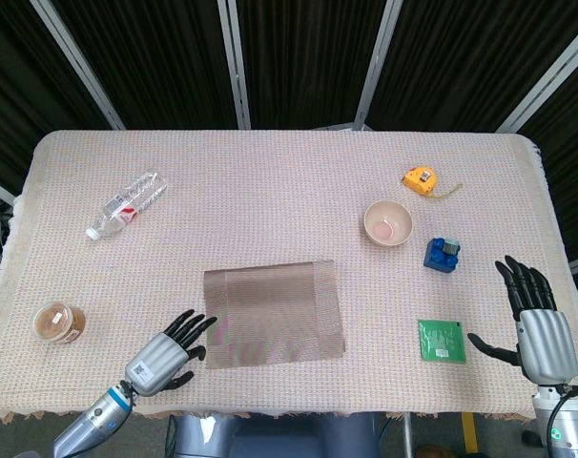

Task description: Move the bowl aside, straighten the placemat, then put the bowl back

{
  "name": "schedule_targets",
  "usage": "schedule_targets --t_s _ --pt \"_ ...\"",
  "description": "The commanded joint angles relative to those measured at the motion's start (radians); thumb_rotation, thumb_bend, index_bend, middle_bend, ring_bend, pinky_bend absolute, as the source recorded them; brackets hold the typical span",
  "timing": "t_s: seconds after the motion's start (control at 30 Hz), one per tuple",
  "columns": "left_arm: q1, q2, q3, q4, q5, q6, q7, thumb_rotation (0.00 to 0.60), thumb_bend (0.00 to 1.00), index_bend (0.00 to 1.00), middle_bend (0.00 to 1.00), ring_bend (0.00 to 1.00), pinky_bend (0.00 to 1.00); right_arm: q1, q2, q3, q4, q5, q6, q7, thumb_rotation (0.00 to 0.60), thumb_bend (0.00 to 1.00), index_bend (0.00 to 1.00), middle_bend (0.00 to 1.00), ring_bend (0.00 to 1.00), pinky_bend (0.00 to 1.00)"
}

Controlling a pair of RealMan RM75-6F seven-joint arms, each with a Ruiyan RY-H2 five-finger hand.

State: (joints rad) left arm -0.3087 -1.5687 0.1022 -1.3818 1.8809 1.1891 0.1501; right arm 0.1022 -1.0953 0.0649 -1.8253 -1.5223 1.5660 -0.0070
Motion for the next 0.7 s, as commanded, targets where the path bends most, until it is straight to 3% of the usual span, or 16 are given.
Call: schedule_targets --t_s 0.03,0.33,0.7 --pt "-0.011 -0.065 -0.003 0.06 -0.008 -0.008 0.017 0.6 0.32 0.46 0.0 0.0 0.0 0.001 0.002 0.001 0.0 -0.002 -0.006 0.007 0.6 0.0 0.0 0.0 0.0 0.0" --pt "-0.025 -0.142 -0.013 0.121 -0.048 -0.008 -0.002 0.6 0.38 0.44 0.0 0.0 0.0 -0.001 0.003 0.008 0.003 0.001 -0.014 0.013 0.6 0.0 0.0 0.0 0.0 0.0" --pt "-0.034 -0.131 0.007 0.122 -0.06 0.005 0.004 0.6 0.38 0.44 0.0 0.0 0.0 -0.007 0.01 0.015 -0.004 -0.002 -0.009 0.02 0.6 0.0 0.0 0.0 0.0 0.0"
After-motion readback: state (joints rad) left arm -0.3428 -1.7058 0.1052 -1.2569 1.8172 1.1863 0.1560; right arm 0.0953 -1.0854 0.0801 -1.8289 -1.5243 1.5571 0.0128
